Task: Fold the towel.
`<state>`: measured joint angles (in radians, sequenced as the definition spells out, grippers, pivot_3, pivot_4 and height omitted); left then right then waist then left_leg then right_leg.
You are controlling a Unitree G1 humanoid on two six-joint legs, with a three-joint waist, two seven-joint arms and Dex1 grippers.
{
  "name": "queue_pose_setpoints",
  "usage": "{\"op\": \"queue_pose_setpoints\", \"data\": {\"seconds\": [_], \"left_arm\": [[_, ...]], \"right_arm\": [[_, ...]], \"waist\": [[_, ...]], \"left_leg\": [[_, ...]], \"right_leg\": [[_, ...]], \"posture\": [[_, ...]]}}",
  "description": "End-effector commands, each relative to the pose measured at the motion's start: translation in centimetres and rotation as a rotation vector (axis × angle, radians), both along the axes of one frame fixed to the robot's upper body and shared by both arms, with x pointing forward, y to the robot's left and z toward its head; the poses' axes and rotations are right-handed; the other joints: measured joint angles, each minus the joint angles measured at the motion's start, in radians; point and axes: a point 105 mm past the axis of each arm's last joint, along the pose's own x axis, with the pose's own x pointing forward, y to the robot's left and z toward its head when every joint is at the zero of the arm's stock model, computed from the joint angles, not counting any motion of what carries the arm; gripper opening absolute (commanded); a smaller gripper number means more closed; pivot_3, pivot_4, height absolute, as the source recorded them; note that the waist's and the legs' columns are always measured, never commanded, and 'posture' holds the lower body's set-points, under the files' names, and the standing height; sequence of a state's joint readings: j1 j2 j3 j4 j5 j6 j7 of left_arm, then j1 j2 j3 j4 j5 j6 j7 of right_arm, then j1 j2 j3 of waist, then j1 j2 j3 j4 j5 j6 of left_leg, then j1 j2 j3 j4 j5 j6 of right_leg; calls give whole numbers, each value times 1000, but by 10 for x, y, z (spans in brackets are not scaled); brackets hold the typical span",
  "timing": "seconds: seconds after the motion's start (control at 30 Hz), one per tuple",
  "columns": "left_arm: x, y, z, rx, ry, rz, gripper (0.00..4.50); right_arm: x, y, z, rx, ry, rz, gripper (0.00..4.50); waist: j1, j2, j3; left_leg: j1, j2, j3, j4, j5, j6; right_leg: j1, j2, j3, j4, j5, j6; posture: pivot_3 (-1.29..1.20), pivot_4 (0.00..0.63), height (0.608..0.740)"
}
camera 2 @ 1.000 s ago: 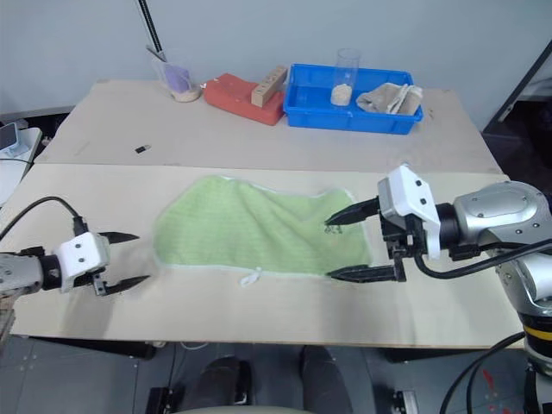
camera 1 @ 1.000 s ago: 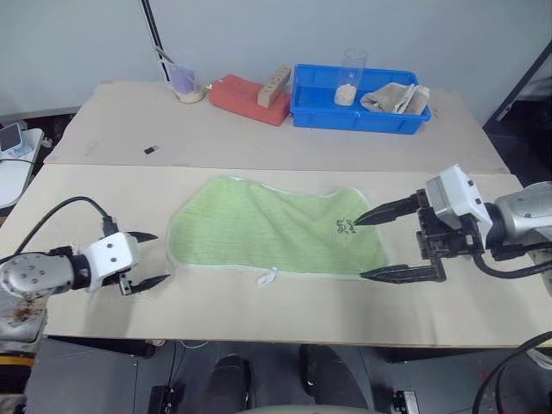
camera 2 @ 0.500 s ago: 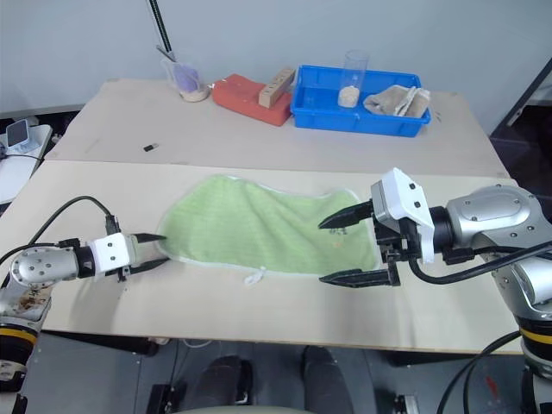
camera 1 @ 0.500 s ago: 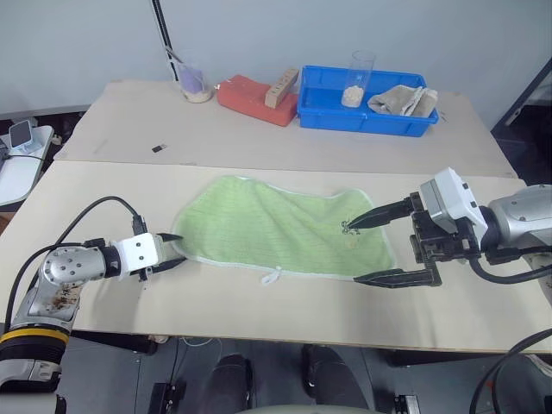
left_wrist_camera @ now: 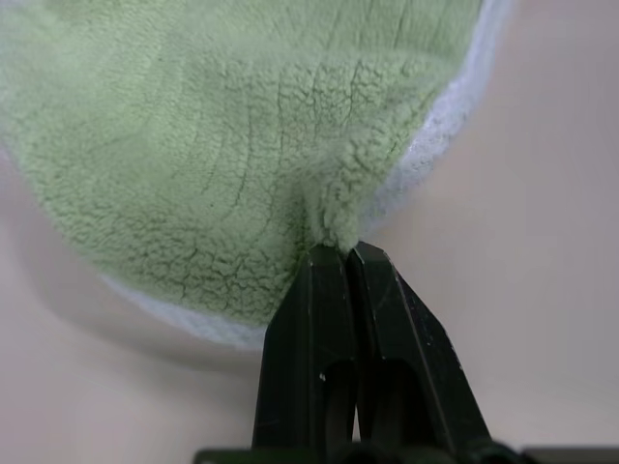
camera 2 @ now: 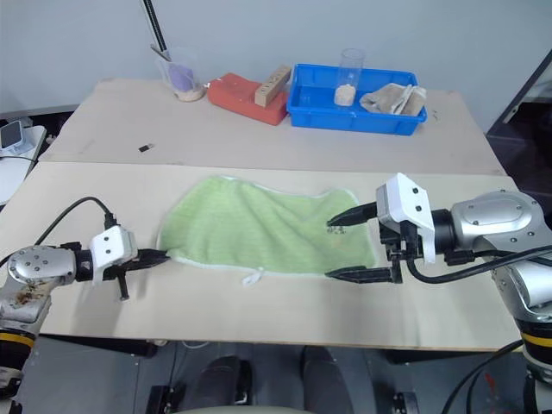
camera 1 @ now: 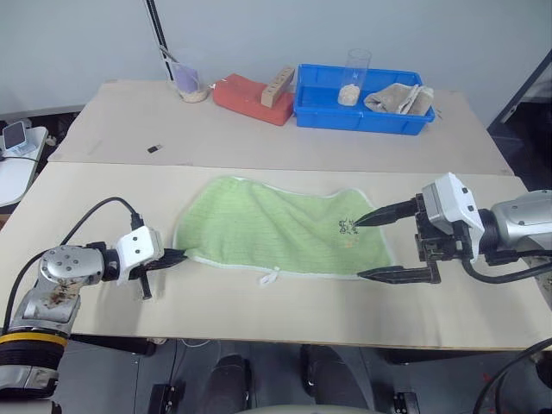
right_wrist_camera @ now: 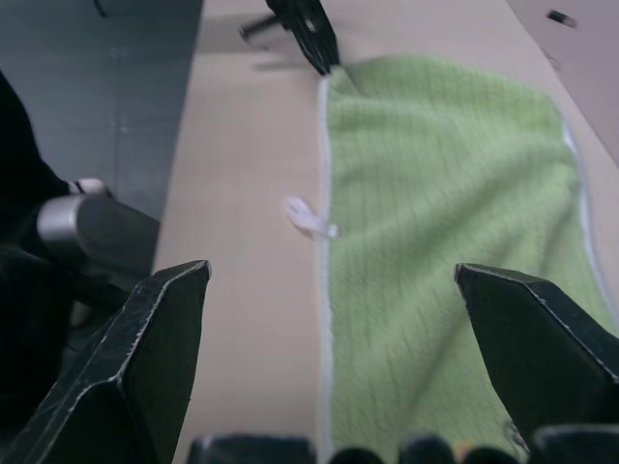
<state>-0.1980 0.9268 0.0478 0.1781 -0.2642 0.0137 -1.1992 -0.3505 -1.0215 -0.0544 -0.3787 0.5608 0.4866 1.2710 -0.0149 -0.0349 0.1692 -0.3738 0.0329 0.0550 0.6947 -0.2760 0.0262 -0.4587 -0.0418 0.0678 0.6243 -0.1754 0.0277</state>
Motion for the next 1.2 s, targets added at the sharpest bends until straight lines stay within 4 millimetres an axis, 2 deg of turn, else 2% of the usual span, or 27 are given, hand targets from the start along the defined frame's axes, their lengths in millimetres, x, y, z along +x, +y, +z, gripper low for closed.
{"op": "queue_pose_setpoints", "data": {"seconds": [0.03, 0.27, 0.5, 0.57, 0.67, 0.77, 1.07, 1.13, 1.2], "left_arm": [[-1, 3, 29, -49, 13, 9, 17], [-13, 14, 36, -15, 76, -5, 17], [-18, 12, 28, -12, 79, 7, 17], [-19, 12, 25, -13, 73, 15, 17], [-20, 12, 22, -15, 63, 28, 17], [-22, 12, 20, -16, 58, 37, 0], [-22, 17, 17, -2, 59, 53, 0], [-12, 20, 23, -49, 35, 102, 0], [2, 22, 30, -136, 8, 169, 0]], "right_arm": [[6, -10, 0, -50, -72, -24, 4500], [19, -39, -31, -243, -155, -95, 4500], [23, -57, -79, -329, -64, -125, 4500], [29, -61, -89, -359, -70, -114, 4500], [36, -57, -93, -366, -94, -78, 4500], [41, -54, -93, -357, -117, -46, 3764], [45, -51, -91, -338, -137, 0, 625], [44, -45, -81, -247, -70, -36, 17], [48, -44, -71, -190, -33, -72, 17]], "waist": [[0, 0, 0], [-2, 0, 0], [-1, 0, 0], [-4, 0, 0], [-6, 0, 0], [-7, 0, 0], [-2, 0, 0], [-1, 0, 0], [1, 0, 0]], "left_leg": [[0, 0, 0, 0, 0, 0], [0, -1, 1, -1, 0, 0], [0, -1, 1, 0, 0, 0], [0, -1, 1, 0, 0, 0], [1, -1, 1, 0, 0, 0], [2, 0, 1, 0, 0, 0], [1, -1, 1, 0, 0, 0], [1, -1, 1, 0, 0, 0], [2, -1, 1, 0, 0, 0]], "right_leg": [[0, 0, 0, 0, 0, -1], [0, 0, 0, 0, -3, -5], [0, 0, 0, 0, -3, -5], [0, 0, 0, 0, -3, -5], [0, 0, 1, 0, -3, -5], [0, 1, 1, 1, -3, -5], [0, 0, 1, 1, -3, -5], [0, 0, 1, 1, -3, -5], [0, 0, 1, 2, -3, -5]], "posture": [[0, 150, 714], [0, 150, 714], [0, 150, 714], [0, 150, 714], [0, 150, 714], [0, 150, 714], [0, 150, 714], [0, 150, 714], [0, 150, 714]]}}
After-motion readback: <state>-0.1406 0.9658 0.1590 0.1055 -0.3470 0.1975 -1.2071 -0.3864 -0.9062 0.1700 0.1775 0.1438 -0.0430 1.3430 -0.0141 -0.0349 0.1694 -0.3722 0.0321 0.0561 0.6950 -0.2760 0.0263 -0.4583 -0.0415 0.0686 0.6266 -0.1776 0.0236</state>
